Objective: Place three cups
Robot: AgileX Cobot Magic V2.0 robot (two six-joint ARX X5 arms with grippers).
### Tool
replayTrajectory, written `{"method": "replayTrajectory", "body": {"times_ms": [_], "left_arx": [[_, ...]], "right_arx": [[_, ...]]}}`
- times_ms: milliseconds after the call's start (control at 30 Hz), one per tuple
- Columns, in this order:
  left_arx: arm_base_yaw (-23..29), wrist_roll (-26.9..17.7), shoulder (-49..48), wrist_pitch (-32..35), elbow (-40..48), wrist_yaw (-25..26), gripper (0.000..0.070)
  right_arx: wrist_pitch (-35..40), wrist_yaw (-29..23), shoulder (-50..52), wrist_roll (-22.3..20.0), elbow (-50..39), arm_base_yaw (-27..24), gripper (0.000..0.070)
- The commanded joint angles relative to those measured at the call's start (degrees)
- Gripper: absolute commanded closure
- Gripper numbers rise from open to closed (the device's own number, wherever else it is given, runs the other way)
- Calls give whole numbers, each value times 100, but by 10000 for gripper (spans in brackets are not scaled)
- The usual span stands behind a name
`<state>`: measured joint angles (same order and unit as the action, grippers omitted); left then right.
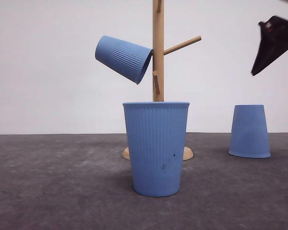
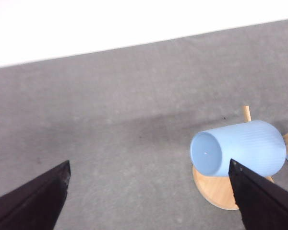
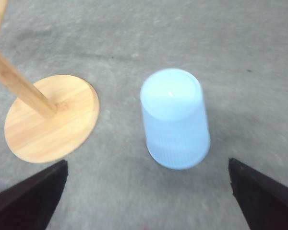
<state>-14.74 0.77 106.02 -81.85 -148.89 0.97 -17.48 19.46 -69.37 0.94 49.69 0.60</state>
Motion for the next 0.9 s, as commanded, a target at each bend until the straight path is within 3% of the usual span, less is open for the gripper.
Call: {"method": "replayTrajectory", "body": {"times_ms": [0, 167, 400, 667, 767, 867], "left_arx": [[-76, 73, 9, -298, 67, -194, 70], [-188, 144, -506, -301, 1280, -907, 69], [-171, 162, -1578, -299, 3480, -1059, 70], [-180, 518, -2766, -297, 5519, -1060, 70], [-180, 671, -3187, -298, 6019, -1047, 70], [-180, 740, -3629, -297, 6457, -1036, 70]], "right_arx": [[129, -1, -279, -134, 190, 51, 15], [287, -95, -850, -178, 542, 212, 15], [489, -299, -1615, -324, 901, 276, 15], [709, -297, -2312, -345, 1156, 276, 21], [832, -268, -2455, -312, 1156, 276, 116], [910, -213, -2542, -341, 1156, 278, 155]]}}
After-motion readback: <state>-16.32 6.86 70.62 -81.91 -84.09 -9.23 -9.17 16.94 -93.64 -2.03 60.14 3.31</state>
